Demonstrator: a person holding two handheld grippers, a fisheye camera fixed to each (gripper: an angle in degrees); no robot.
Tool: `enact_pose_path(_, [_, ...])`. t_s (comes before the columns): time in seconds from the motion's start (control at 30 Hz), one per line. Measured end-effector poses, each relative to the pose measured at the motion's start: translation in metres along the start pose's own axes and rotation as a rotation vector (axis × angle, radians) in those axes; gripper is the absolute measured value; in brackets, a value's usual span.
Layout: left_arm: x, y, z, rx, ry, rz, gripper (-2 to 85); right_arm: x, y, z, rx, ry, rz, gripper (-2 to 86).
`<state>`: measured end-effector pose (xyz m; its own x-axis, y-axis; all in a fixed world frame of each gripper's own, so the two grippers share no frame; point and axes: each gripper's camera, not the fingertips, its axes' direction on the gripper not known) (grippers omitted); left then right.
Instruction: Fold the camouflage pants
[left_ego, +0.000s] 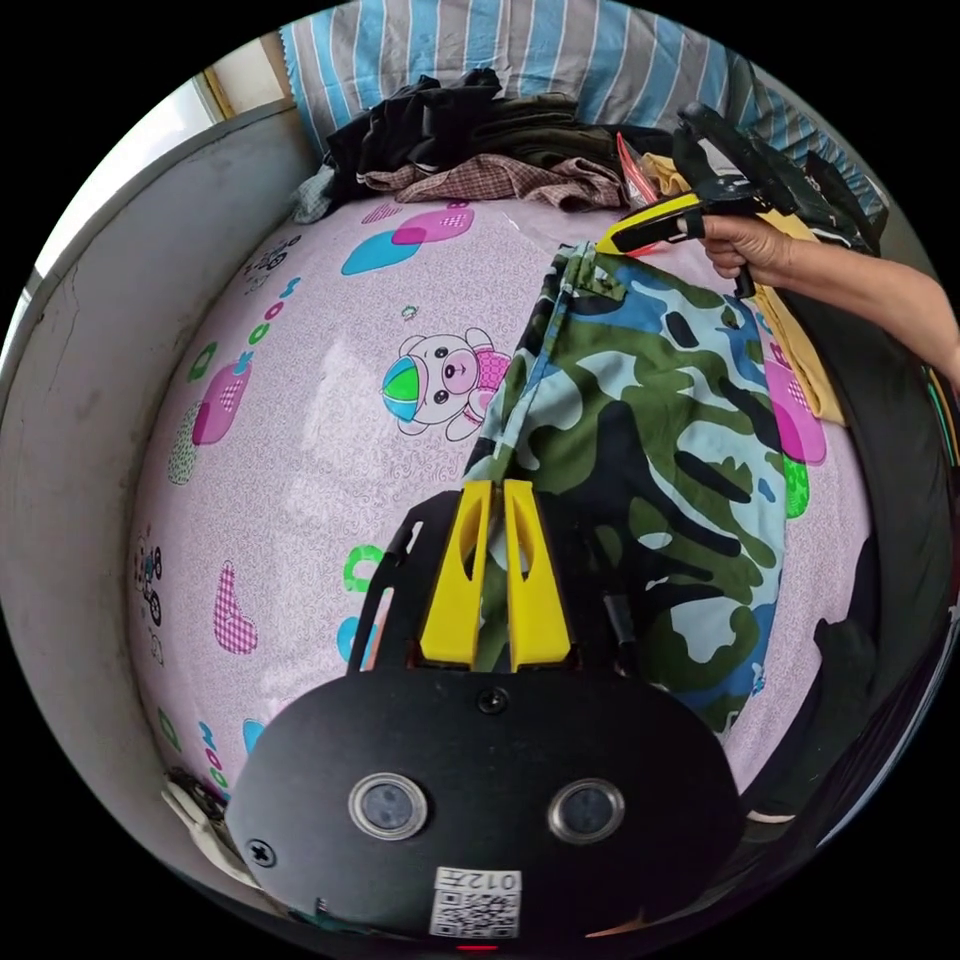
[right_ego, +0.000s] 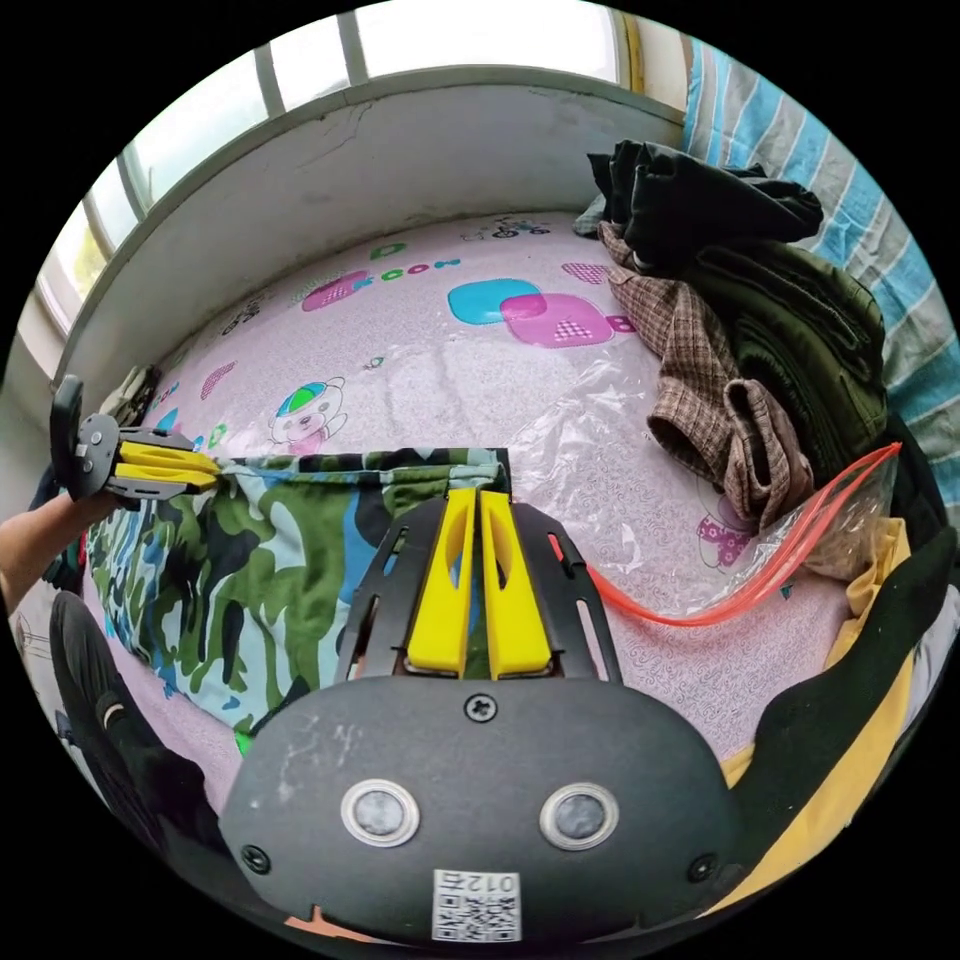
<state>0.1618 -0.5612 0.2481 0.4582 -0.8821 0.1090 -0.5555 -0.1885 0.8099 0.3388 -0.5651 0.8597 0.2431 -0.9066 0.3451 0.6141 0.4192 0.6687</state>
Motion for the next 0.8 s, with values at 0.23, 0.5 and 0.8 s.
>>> enact_pose_path(0.23, [0.009,-0.002,-0.036,0.030,-0.024,0.016,0.1,-0.004,0.006,-0.042,0.114,0.014,-0.002,-1.0])
enact_pose_path(0.5, [0.006,-0.009,-0.015,-0.046,-0.050,-0.016,0.4,-0.004,-0.014,-0.009,0.017,0.053,0.004,-0.9])
enact_pose_path(0.8, [-0.002,0.057,-0.064,0.181,-0.246,-0.260,0.1,-0.019,-0.011,0.017,-0.015,0.121,0.013,1.7])
